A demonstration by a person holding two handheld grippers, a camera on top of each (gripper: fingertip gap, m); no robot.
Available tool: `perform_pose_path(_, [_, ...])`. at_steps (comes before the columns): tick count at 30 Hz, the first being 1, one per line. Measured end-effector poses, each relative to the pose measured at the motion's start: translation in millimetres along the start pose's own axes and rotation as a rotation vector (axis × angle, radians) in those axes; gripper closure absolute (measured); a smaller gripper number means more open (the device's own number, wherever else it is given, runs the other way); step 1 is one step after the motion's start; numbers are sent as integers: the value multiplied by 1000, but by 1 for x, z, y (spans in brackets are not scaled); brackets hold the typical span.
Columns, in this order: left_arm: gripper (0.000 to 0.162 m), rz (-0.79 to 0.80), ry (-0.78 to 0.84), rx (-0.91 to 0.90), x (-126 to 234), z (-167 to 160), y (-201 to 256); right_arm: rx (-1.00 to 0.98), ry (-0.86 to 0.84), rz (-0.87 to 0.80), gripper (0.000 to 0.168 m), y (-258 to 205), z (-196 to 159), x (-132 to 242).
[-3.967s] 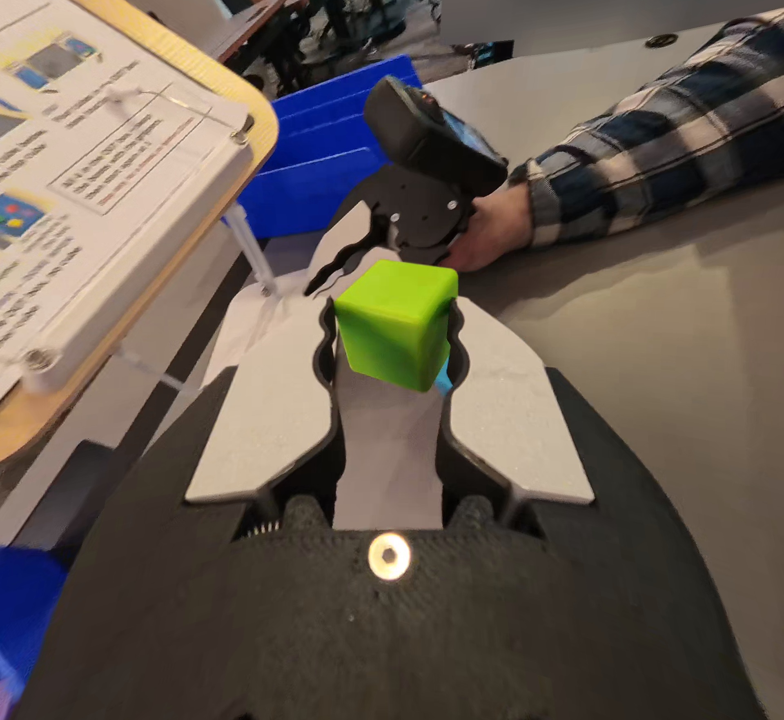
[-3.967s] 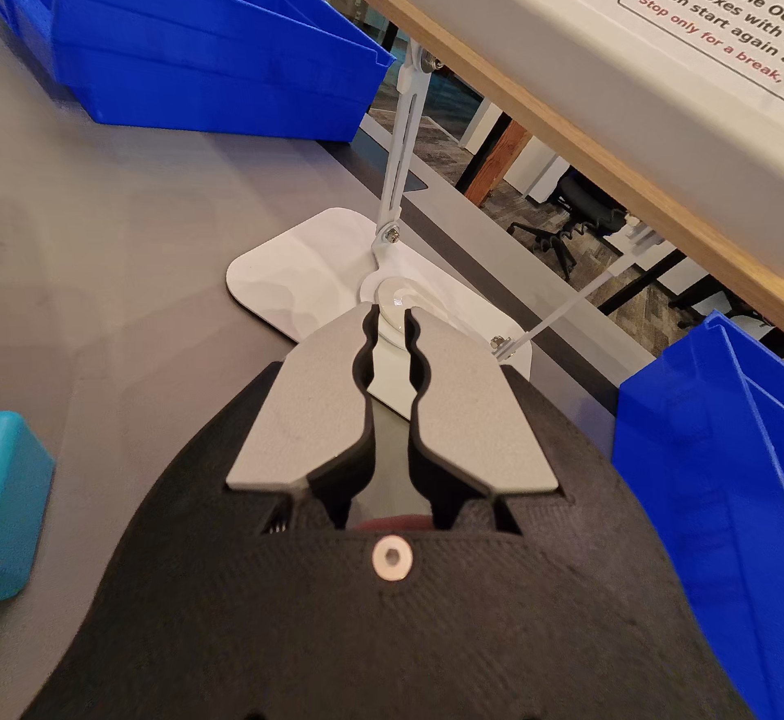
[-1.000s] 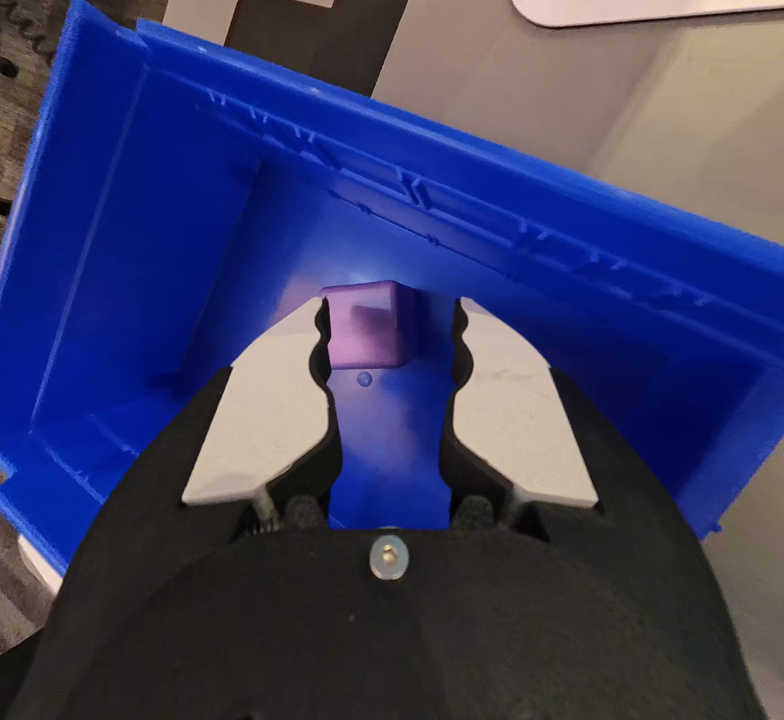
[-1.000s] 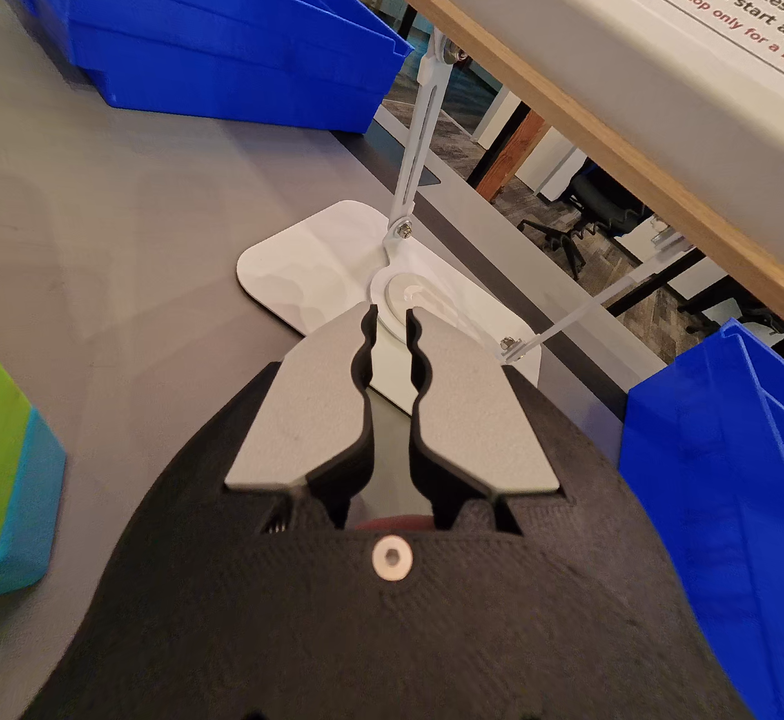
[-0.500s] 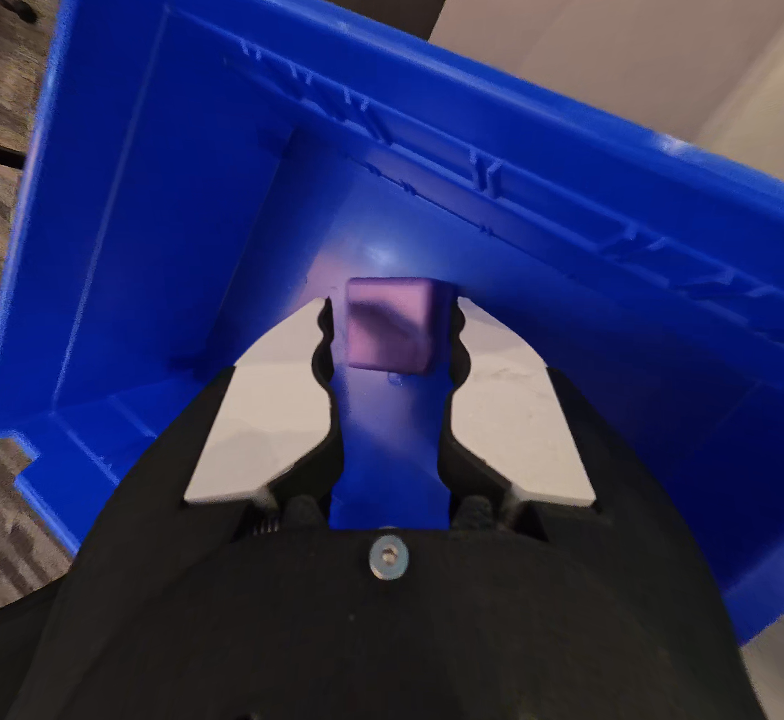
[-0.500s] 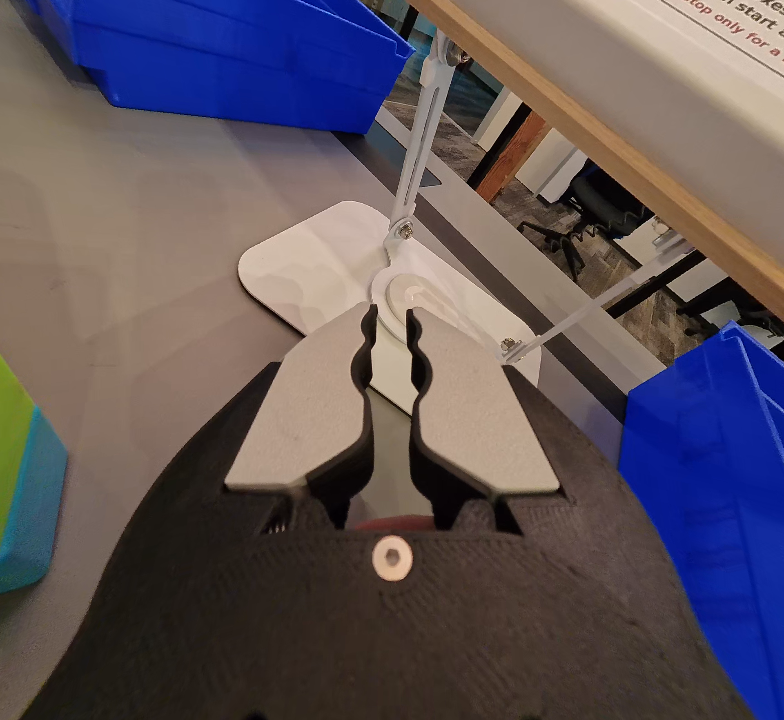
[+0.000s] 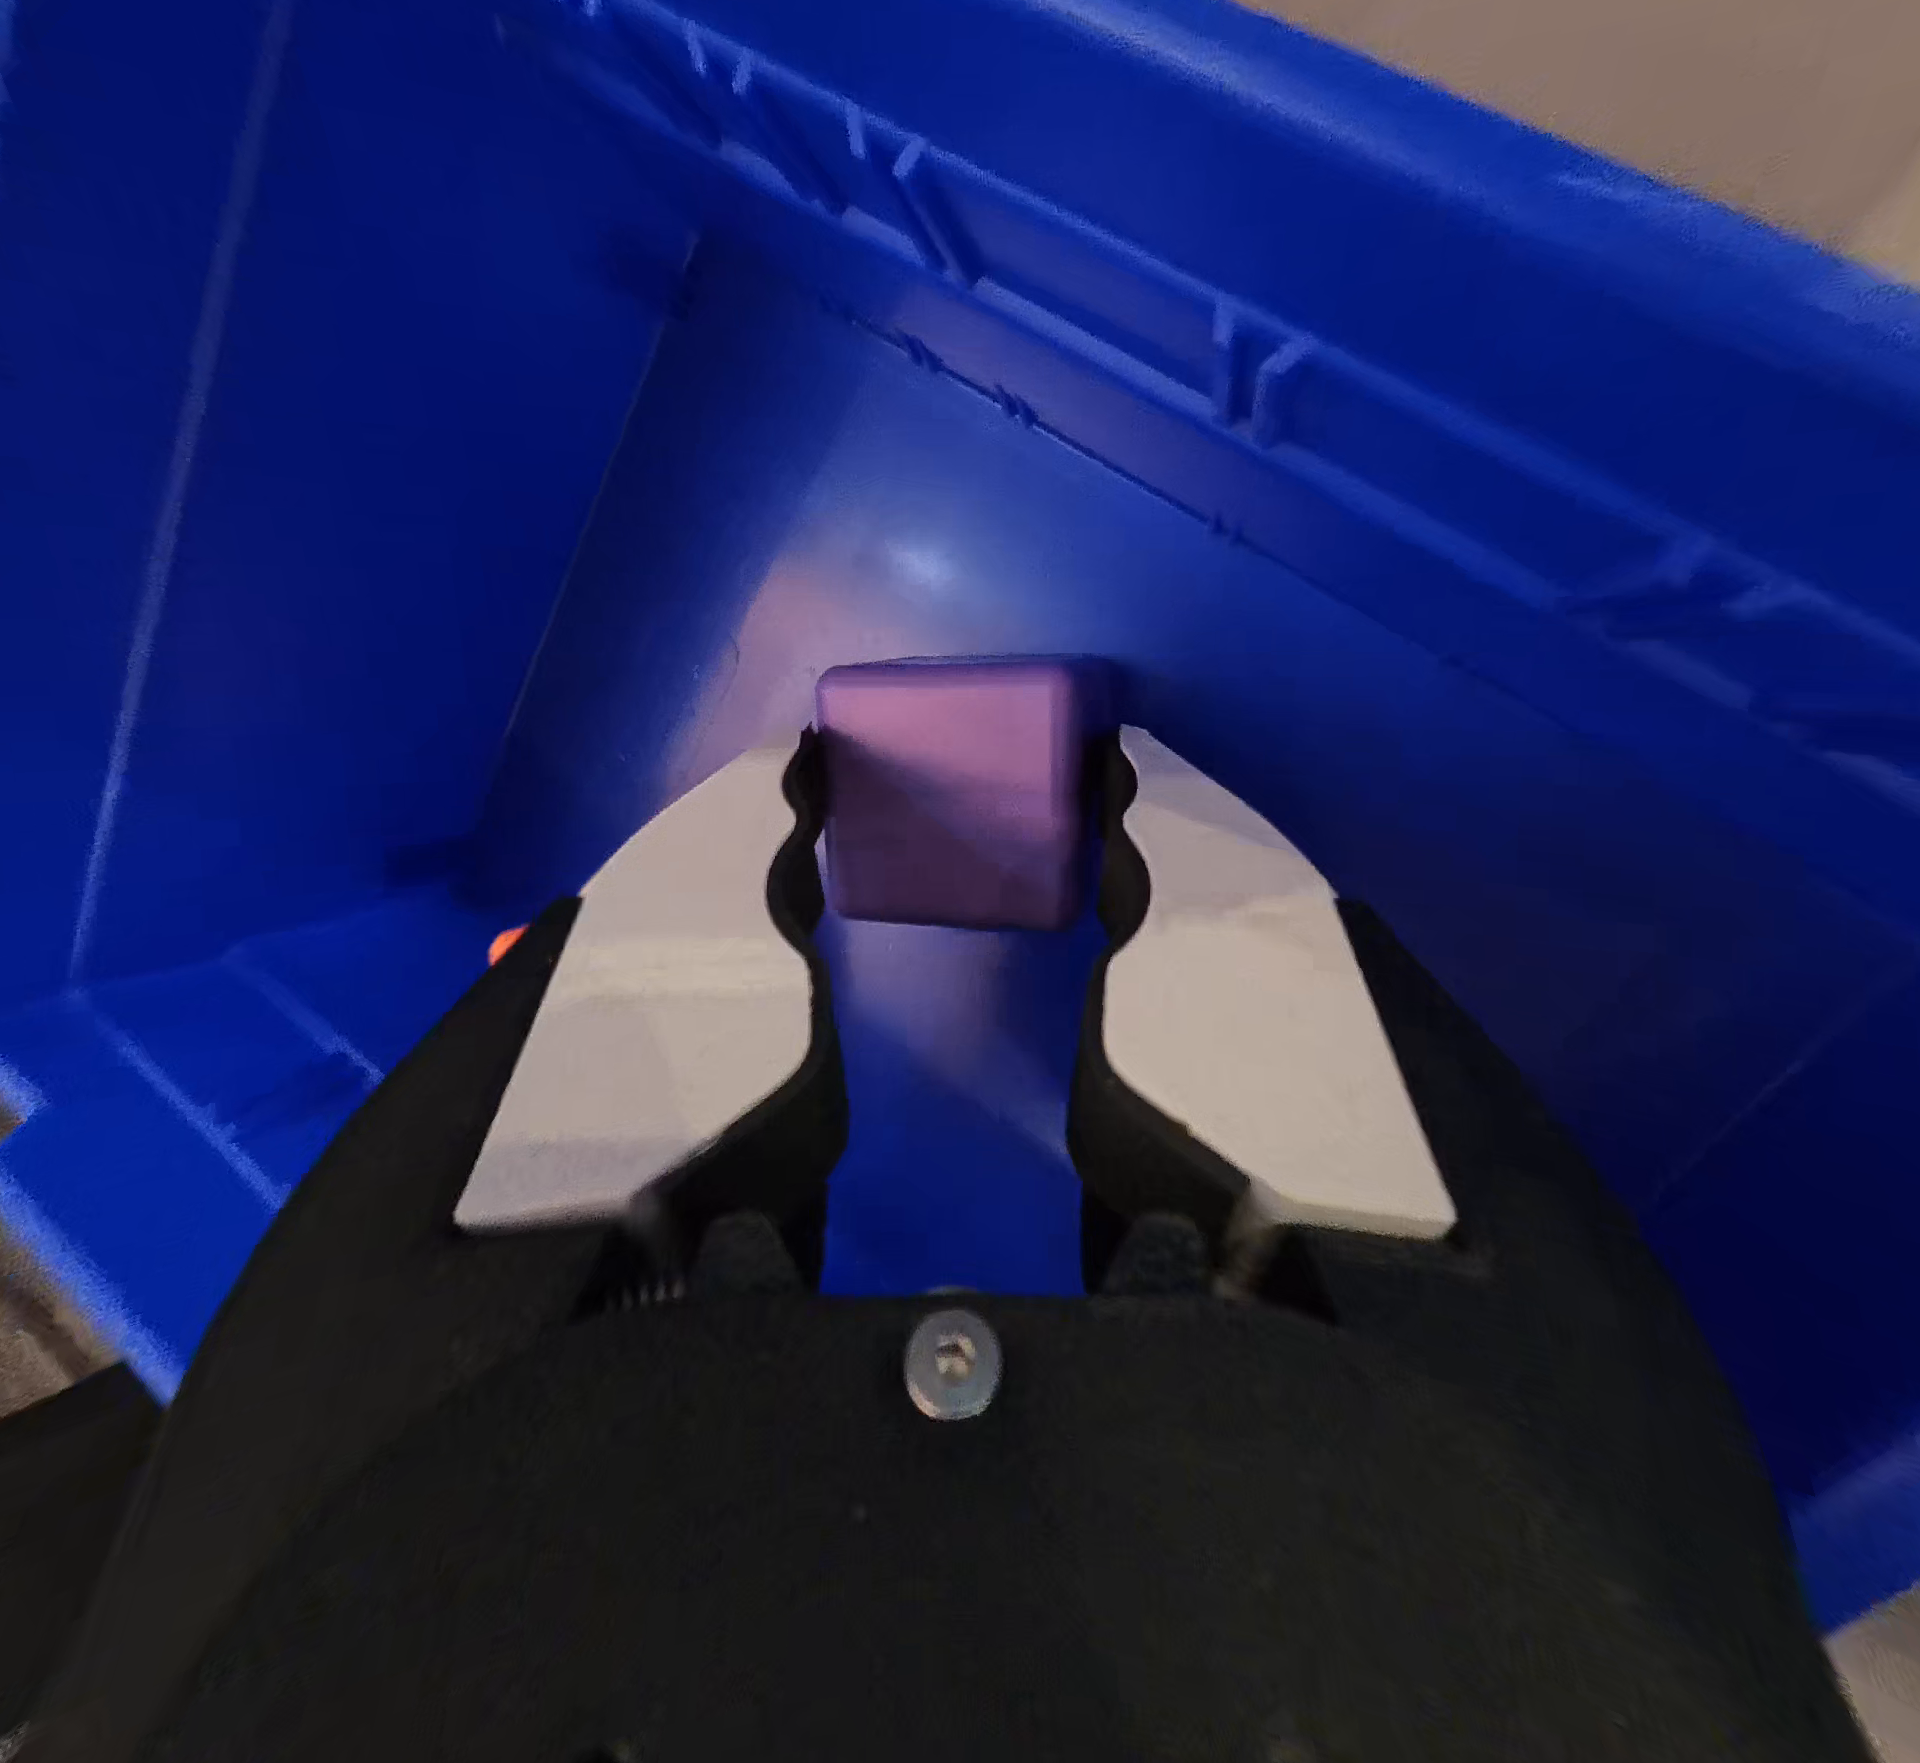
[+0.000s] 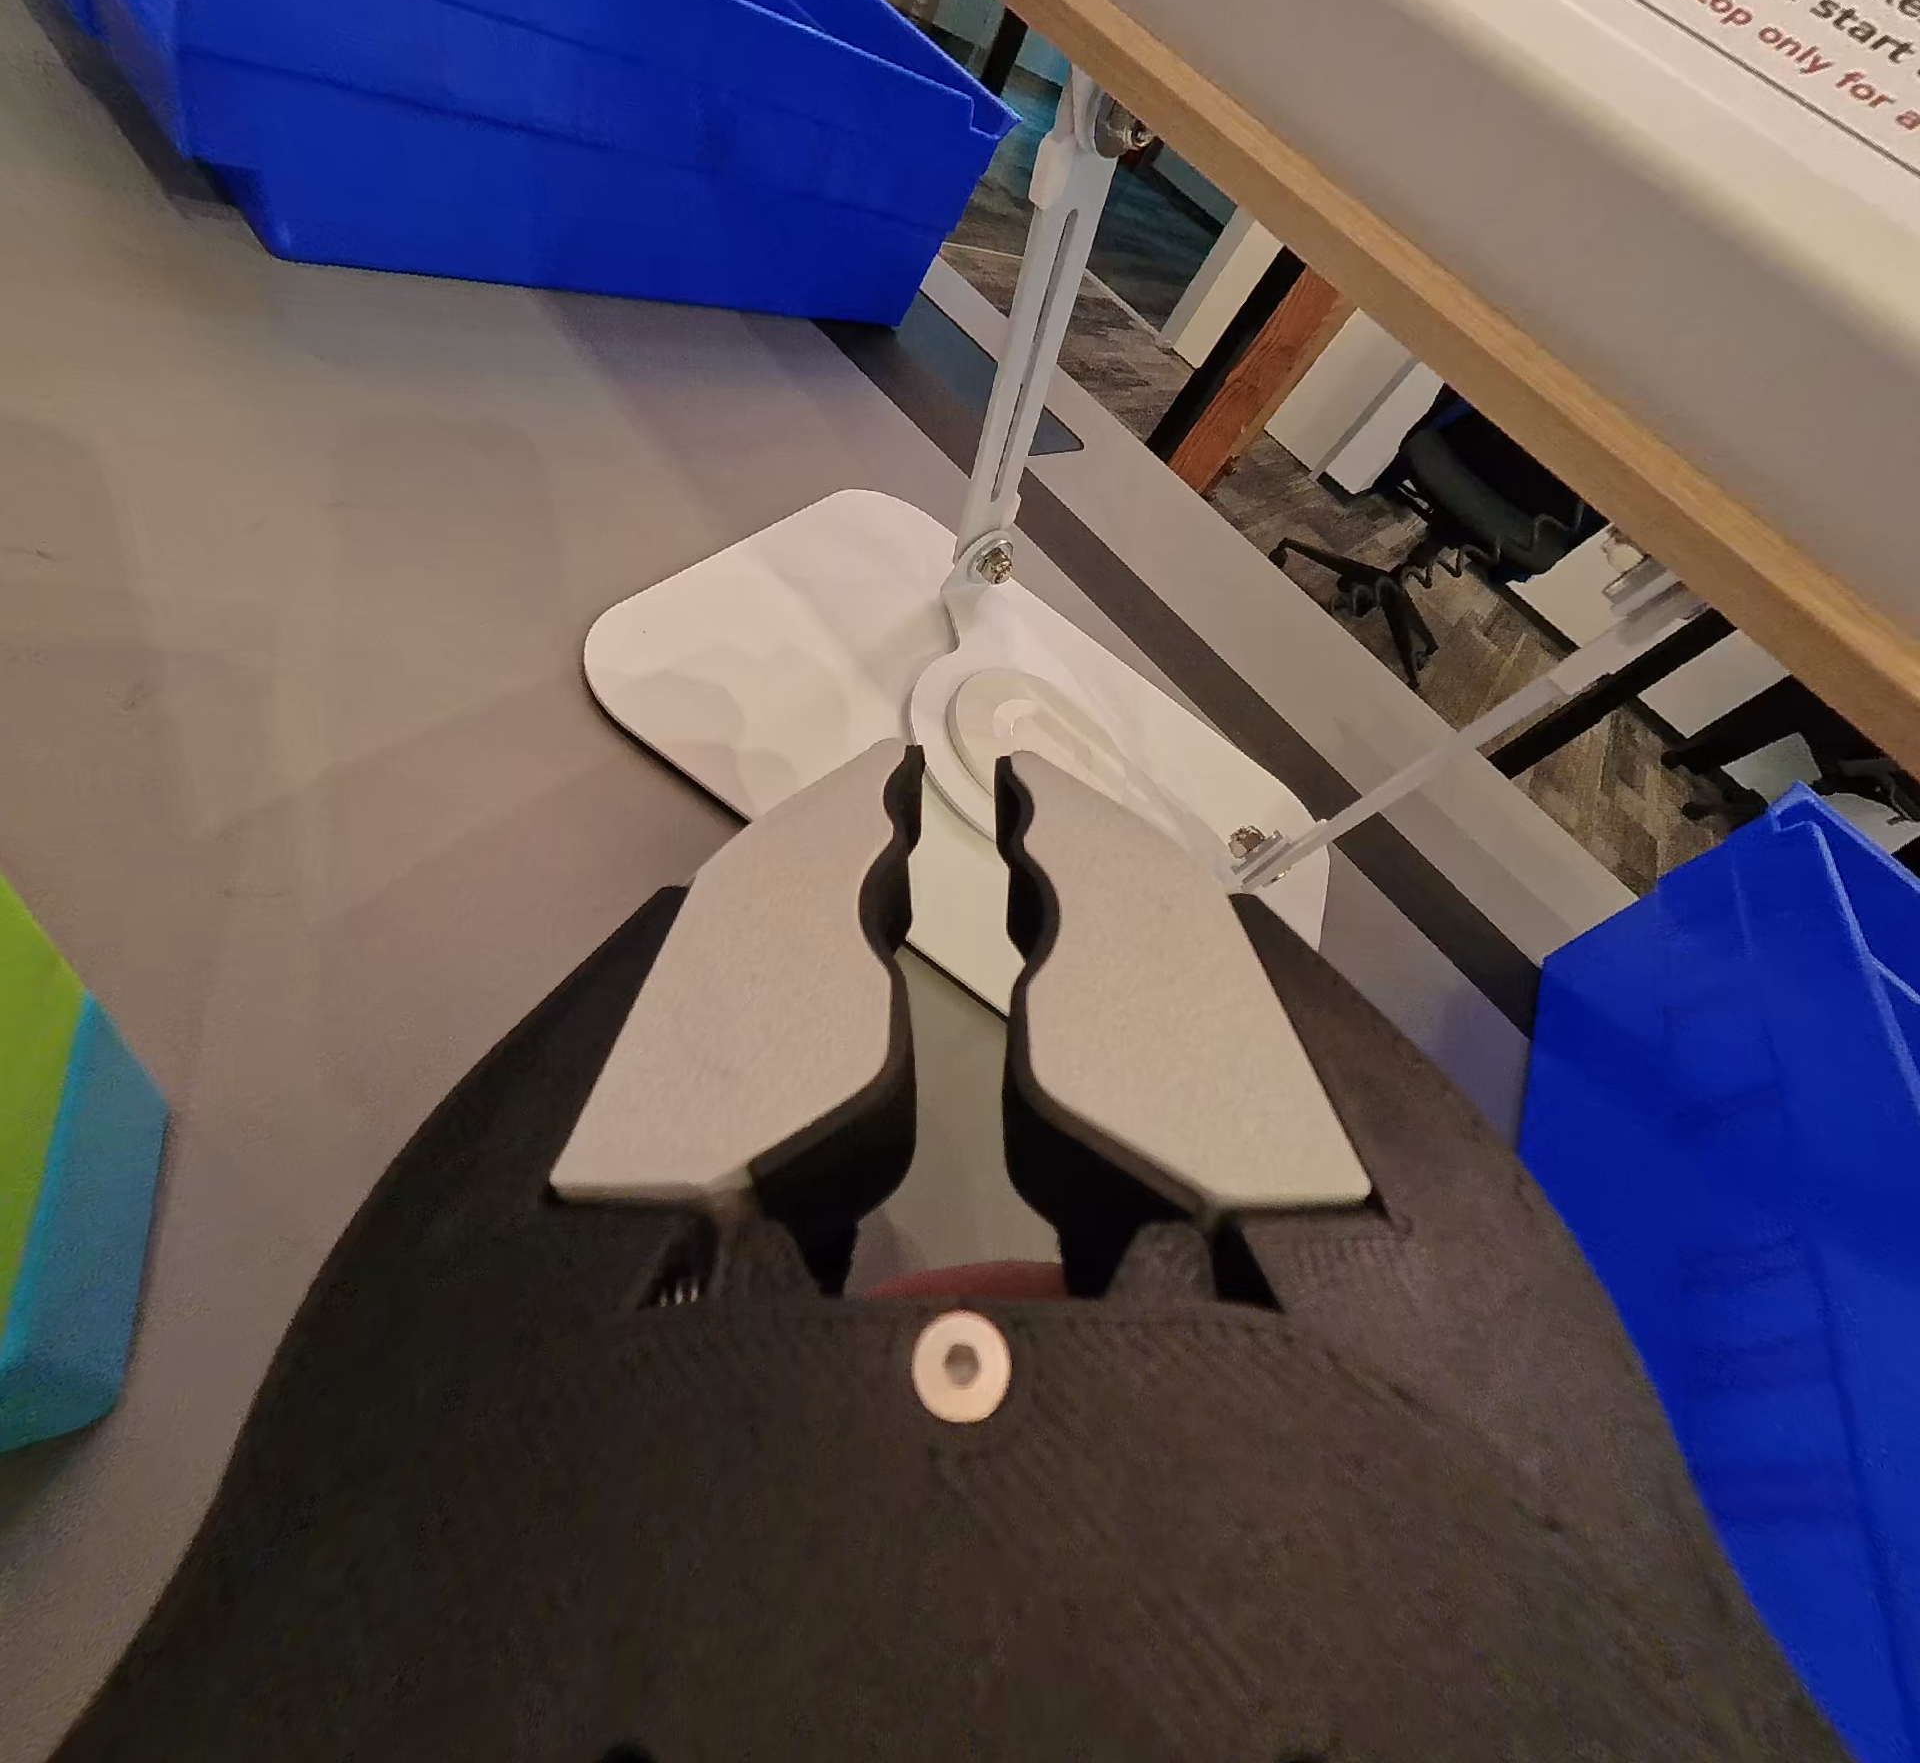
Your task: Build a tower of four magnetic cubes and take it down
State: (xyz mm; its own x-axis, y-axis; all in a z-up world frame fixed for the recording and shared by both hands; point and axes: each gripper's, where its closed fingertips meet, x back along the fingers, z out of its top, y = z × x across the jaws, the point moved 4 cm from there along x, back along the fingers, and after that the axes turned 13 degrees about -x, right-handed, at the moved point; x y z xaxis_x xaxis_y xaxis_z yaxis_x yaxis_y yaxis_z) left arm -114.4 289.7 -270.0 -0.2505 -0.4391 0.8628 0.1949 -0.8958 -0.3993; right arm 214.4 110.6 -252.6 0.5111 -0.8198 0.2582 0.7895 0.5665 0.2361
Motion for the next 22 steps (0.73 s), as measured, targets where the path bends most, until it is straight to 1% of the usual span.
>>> perform_pose_path(1, [111, 27, -2, 3, 6, -1, 0, -1, 0, 0, 155, 0, 0, 0])
perform_pose_path(5, [112, 82, 75, 58, 43, 1, 10, -2, 0, 0, 155, 0, 0, 0])
perform_pose_path(10, [112, 148, 213, 51, 99, 15, 44, 1, -2, -1, 155, 0, 0, -1])
perform_pose_path(14, [112, 172, 391, 47, 137, 43, 81, 0, -1, -2, 155, 0, 0, -1])
perform_pose_path(16, [112, 172, 512, 50, 151, 62, 102, -3, 1, -3, 155, 0, 0, -1])
perform_pose_path(18, [112, 150, 619, 43, 157, 82, 124, -5, 3, -3, 155, 1, 0, 0])
perform_pose_path(22, [112, 107, 761, 20, 161, 117, 161, -6, 6, -3, 155, 1, 0, 0])
